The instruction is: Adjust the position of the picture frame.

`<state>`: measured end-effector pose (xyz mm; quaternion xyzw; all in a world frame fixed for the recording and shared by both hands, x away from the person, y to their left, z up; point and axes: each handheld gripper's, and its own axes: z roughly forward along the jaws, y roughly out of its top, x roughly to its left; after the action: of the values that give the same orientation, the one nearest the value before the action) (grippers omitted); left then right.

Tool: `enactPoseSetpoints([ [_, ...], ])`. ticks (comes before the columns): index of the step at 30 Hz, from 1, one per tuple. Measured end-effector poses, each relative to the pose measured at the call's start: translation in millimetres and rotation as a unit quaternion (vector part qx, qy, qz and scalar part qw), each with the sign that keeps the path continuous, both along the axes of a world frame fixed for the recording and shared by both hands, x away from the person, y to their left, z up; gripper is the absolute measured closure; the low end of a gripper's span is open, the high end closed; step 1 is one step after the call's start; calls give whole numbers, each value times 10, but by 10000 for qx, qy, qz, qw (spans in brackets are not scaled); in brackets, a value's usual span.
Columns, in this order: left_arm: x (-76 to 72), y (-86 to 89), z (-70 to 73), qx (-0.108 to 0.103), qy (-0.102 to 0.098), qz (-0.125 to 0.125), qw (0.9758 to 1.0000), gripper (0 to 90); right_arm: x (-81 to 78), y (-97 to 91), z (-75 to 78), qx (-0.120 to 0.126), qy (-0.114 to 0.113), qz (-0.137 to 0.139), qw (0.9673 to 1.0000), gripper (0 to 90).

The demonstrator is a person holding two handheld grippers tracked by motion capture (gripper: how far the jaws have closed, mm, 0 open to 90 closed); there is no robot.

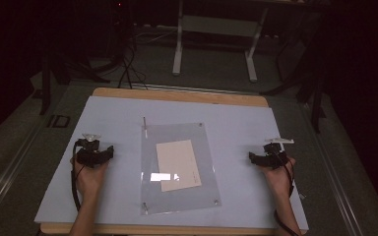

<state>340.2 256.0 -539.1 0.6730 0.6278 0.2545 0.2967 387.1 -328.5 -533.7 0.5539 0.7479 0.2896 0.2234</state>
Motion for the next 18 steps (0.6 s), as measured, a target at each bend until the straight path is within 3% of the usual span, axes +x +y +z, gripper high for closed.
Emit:
enactPoseSetpoints([
  [1, -22, -8, 13, -11, -43, -95, 9999, 453, -14, 17, 11, -11, -20, 87, 10000, 304],
  [4, -47, -19, 27, 8, -80, -163, 9998, 489, -28, 30, 21, -9, -39, 220, 9998, 368],
  [5, -115, -44, 56, 24, -204, -285, 9994, 489, -40, 45, 26, -24, -68, 315, 9995, 409],
  [7, -161, -42, 74, -220, -306, -579, 9976, 547, -61, 84, 44, -48, -134, 590, 9982, 486],
  [10, -196, -59, 71, -422, -288, -840, 9952, 561, -66, 155, 67, -171, -215, 766, 9967, 514],
  [14, -251, -118, 108, -302, -330, -1086, 9931, 562, -78, 246, 101, -192, -282, 944, 9949, 533],
  [16, -282, -140, 116, -257, -331, -1104, 9930, 562, -84, 313, 121, -280, -337, 1072, 9933, 536],
  [18, -317, -147, 121, -285, -346, -1095, 9930, 560, -92, 363, 146, -176, -363, 1228, 9916, 566],
])
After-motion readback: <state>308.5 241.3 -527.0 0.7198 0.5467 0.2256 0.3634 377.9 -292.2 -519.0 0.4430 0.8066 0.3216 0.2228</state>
